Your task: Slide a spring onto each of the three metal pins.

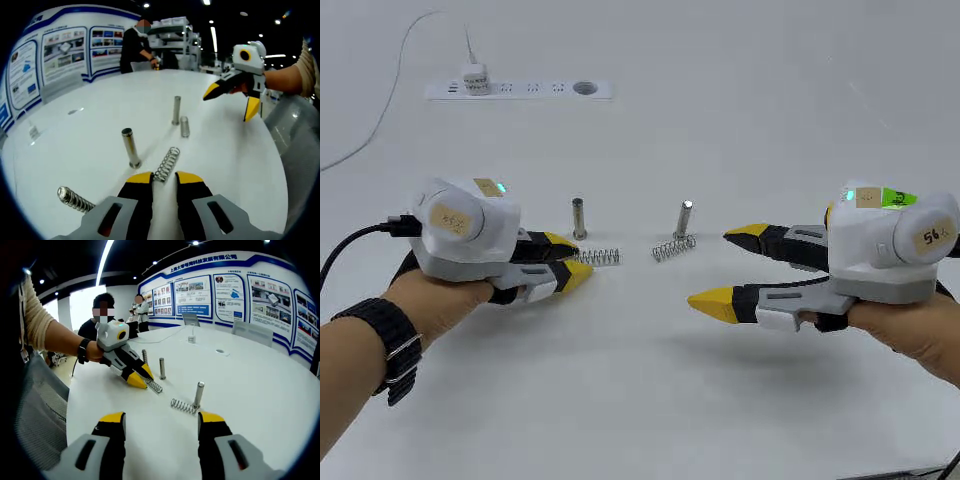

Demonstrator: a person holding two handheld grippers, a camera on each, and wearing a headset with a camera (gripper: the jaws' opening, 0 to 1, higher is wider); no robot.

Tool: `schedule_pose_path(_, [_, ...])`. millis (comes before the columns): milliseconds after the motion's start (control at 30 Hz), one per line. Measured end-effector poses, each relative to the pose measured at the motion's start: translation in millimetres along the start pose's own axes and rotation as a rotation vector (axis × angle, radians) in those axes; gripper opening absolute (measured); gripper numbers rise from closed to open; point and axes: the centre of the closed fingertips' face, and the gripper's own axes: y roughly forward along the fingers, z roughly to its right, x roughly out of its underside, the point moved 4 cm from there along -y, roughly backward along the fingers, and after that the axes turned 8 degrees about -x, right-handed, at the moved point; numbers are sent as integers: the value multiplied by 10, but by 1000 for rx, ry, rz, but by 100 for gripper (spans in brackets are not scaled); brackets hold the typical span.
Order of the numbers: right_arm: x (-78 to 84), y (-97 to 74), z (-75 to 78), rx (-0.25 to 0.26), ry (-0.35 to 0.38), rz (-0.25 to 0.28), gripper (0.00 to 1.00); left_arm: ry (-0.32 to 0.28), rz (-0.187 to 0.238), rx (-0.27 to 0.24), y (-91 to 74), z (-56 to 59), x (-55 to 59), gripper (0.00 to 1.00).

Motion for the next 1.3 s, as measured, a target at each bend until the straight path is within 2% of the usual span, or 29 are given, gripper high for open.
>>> schedule_pose_path(767, [4,17,-10,-5,7,1,59,11,17,-8,-26,33,10,12])
schedule_pose_path(1300, [-27,36,-44,-16,-8,2,58,7,11,-1,-148,48,17,11])
